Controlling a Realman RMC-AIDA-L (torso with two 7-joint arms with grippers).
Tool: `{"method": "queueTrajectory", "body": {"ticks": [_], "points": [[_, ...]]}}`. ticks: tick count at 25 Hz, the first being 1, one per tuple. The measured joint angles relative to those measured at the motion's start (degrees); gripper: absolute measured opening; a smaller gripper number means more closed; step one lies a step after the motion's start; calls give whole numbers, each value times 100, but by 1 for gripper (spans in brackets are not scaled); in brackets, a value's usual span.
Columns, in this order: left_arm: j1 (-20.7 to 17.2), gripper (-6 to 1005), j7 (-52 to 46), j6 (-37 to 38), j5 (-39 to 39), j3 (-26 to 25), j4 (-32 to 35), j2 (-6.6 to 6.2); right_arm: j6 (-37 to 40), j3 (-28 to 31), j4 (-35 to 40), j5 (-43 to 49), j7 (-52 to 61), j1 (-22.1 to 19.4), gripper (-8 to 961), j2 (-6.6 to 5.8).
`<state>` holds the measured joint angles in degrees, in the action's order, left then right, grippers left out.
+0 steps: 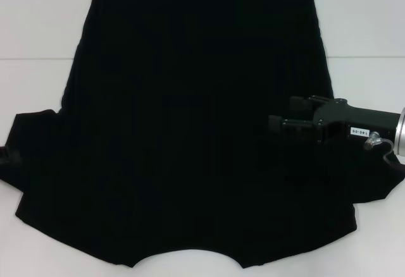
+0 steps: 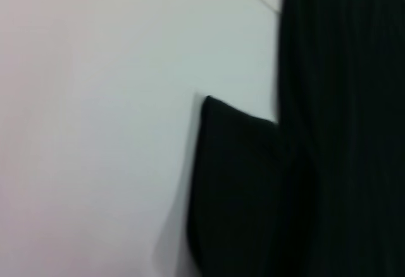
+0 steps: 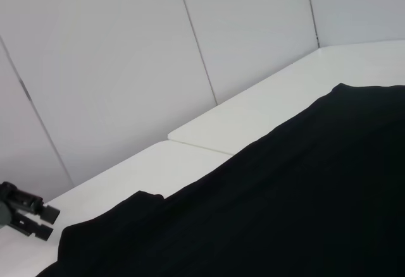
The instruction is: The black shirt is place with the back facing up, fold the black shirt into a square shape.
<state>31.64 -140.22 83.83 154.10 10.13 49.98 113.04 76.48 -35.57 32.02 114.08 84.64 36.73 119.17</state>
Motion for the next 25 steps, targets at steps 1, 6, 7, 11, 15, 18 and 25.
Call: {"method": "queueTrajectory", "body": {"ticks": [1, 6, 7, 11, 15, 18, 25], "points": [[0, 906, -1, -50, 33, 27, -32, 4, -10, 3, -3, 0, 0, 0, 916, 0], [0, 892, -14, -233, 63, 257, -111, 34, -32, 14, -3, 0, 8, 0, 916, 0], [0, 889, -23, -277, 68, 296, -128, 41, -32, 15, -3, 0, 14, 0, 916, 1], [25, 878, -40, -439, 84, 353, -268, 47, -32, 35, -3, 0, 37, 1, 916, 1], [80, 866, -26, -558, 143, 361, -391, 27, -32, 54, -3, 0, 69, 0, 916, -2], [125, 858, -11, -622, 150, 364, -413, 22, -31, 71, -3, 0, 70, -2, 916, -4], [219, 838, 8, -737, 144, 495, -427, 20, -29, 97, -3, 0, 79, -15, 915, -8]]}}
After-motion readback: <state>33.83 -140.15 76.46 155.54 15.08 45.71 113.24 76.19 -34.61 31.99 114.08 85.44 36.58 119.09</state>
